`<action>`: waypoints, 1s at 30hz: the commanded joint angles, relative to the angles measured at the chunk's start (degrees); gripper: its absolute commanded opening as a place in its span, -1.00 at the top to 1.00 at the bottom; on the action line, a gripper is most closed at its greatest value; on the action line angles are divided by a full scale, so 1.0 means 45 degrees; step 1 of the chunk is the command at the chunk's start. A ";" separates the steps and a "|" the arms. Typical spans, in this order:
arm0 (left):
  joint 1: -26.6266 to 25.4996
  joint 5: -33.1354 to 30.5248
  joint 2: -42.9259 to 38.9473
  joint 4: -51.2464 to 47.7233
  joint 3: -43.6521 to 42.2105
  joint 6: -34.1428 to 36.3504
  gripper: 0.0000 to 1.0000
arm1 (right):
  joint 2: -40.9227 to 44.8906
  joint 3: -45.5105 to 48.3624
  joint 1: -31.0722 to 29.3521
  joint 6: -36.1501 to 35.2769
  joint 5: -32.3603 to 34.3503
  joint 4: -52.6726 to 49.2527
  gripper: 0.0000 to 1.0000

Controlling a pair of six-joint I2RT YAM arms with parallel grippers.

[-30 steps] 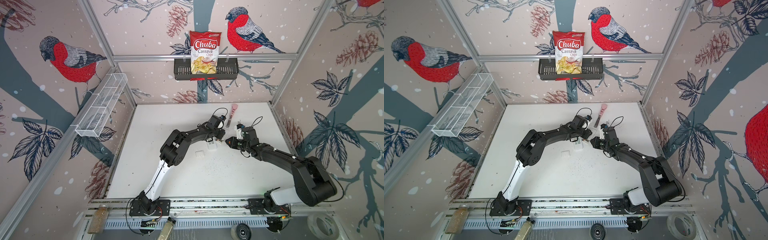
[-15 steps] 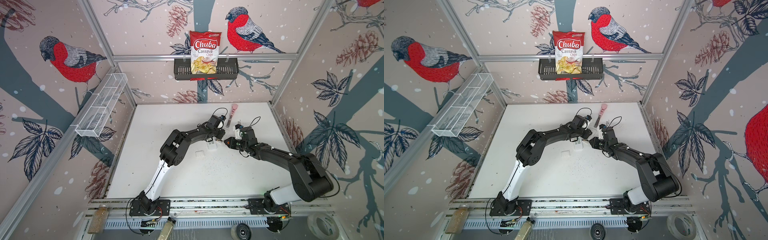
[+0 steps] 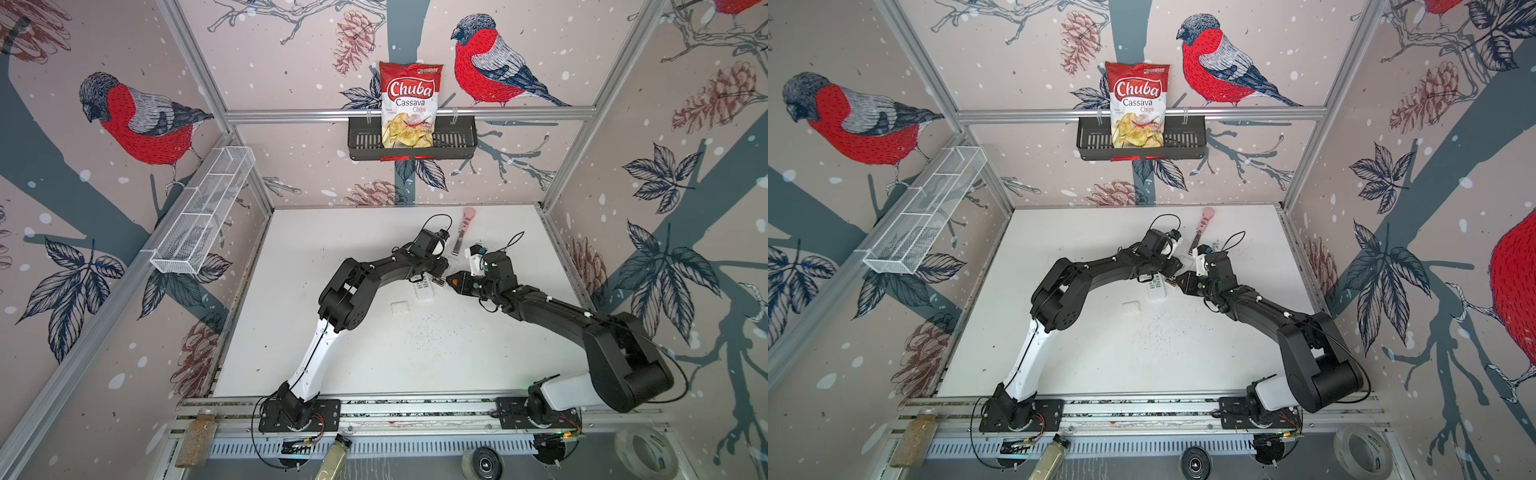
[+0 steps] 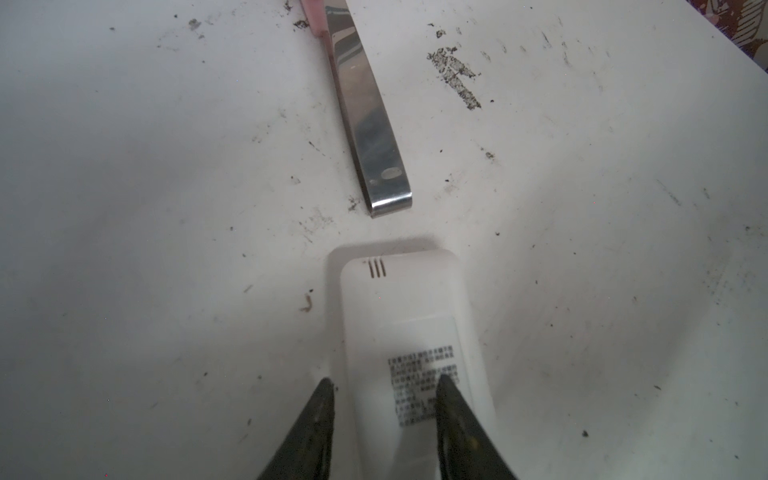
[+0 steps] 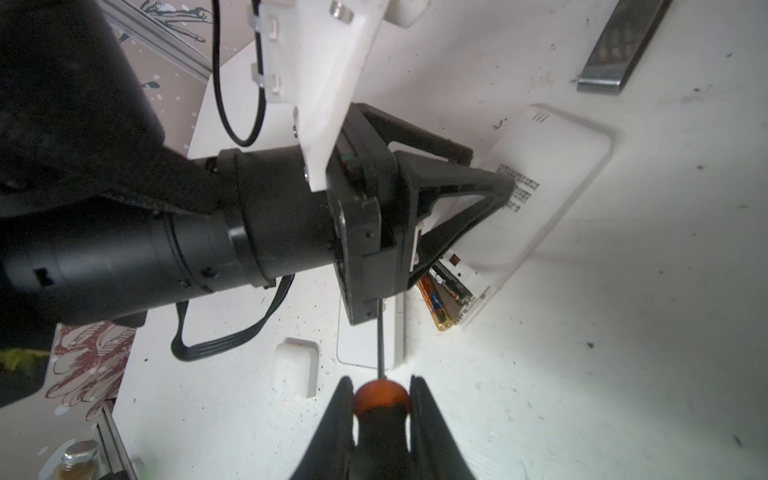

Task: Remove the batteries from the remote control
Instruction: 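Lever the screwdriver tip under the batteries while the left gripper holds the remote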

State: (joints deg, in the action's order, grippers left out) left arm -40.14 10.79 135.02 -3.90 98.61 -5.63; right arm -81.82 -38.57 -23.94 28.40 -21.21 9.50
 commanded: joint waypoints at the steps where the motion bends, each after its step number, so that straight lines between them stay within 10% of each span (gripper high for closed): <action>1: 0.0075 -0.0612 0.0230 -0.3150 -0.0175 0.0342 0.20 | 0.0193 0.0054 0.0063 -0.0454 0.0472 -0.0760 0.82; 30: 0.0052 -0.0407 0.0239 -0.2960 -0.0370 0.0254 0.21 | -0.0124 0.0191 0.0195 -0.0472 -0.0012 -0.0471 0.82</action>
State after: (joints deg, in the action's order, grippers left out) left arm -39.86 11.22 134.80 -3.81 97.93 -5.74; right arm -82.46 -37.85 -22.59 25.85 -19.25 4.47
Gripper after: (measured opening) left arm 0.398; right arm 0.245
